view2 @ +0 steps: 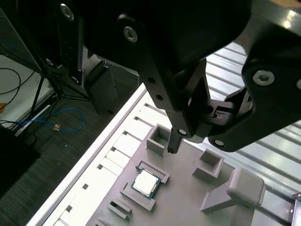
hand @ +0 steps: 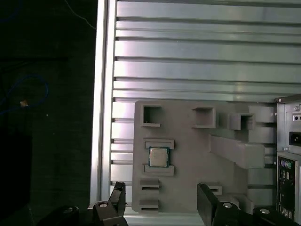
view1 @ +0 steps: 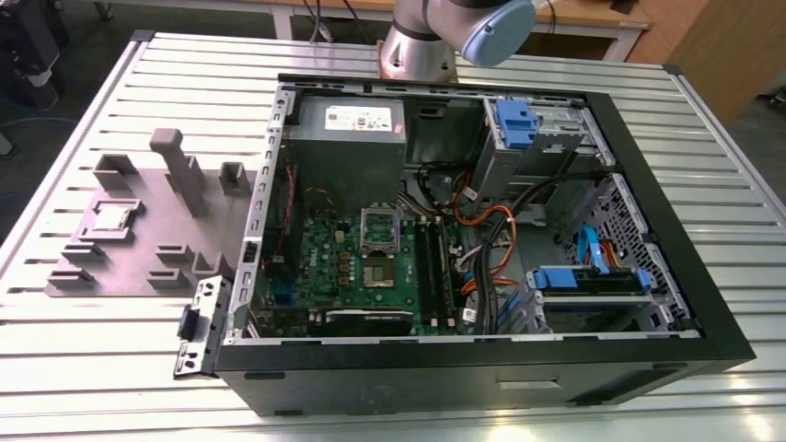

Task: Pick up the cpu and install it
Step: 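Pick up the cpu and move it towards the insertion slot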

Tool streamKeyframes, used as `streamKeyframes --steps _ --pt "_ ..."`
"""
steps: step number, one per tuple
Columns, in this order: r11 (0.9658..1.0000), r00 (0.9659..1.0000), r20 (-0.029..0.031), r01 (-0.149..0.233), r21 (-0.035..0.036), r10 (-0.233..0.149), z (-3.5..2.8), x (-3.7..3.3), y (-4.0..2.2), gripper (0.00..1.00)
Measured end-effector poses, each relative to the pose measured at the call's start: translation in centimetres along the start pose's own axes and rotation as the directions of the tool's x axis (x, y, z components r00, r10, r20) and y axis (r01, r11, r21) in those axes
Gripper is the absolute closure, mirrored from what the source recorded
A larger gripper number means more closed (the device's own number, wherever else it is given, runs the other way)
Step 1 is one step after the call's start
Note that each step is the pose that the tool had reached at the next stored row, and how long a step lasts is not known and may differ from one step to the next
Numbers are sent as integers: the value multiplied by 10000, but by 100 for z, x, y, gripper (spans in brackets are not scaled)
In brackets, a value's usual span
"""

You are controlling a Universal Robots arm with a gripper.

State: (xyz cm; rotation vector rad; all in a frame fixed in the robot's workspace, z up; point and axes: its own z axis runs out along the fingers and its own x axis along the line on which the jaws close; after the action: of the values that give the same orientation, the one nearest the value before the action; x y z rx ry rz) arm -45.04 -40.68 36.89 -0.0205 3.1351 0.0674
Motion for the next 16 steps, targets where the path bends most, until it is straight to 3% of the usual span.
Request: streamKeyframes --steps 6,10,16 --pt "10000 10000 2 1 -1 -1 23 0 -1 29" --pt "10000 10000 0 26 0 -26 92 1 -4 29" --pt "9985 9985 -22 544 -4 -544 201 3 -8 29"
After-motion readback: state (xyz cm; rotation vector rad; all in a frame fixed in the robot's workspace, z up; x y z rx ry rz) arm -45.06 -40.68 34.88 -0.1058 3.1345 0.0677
